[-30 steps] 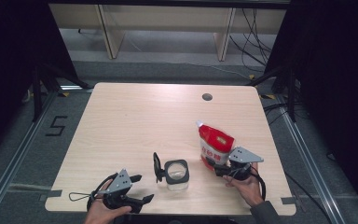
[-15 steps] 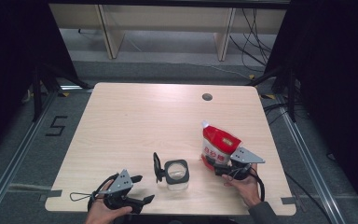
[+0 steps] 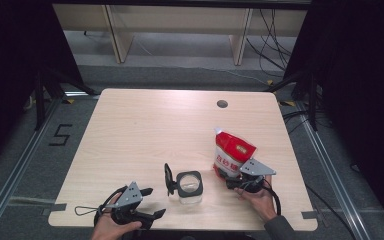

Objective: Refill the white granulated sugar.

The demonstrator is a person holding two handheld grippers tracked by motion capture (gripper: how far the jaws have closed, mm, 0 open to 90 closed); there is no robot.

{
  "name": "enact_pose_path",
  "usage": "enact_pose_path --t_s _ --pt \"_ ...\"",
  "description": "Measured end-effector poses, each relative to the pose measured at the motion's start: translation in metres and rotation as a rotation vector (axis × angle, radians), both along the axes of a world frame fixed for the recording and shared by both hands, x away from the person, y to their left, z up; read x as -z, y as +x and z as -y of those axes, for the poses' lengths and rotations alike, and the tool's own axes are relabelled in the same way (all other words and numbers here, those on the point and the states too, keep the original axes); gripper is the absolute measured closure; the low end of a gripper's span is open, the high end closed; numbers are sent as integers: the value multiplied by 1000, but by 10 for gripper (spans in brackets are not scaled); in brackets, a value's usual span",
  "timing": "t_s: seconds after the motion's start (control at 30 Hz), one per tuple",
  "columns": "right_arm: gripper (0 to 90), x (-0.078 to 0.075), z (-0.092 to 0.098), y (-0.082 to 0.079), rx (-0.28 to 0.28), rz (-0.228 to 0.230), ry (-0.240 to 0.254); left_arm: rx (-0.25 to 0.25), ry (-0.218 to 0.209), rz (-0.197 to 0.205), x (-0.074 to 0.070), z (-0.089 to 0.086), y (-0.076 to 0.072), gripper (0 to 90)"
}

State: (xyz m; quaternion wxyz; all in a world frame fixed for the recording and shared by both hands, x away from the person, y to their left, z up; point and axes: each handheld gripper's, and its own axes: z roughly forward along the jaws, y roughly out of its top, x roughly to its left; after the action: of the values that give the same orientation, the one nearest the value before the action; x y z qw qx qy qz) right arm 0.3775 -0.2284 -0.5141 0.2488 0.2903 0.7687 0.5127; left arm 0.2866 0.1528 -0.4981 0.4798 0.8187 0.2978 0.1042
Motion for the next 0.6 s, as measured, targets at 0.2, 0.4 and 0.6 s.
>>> enact_pose_path --t_s 0.2,0.4,0.6 --pt "258 2 -2 2 -19 3 -8 9 2 -4 1 0 1 188" --pt "279 1 -5 2 4 0 -25 15 10 -6 1 0 1 188" --pt "324 -3 -7 -2 -8 27 -26 8 -1 -5 0 -1 0 190"
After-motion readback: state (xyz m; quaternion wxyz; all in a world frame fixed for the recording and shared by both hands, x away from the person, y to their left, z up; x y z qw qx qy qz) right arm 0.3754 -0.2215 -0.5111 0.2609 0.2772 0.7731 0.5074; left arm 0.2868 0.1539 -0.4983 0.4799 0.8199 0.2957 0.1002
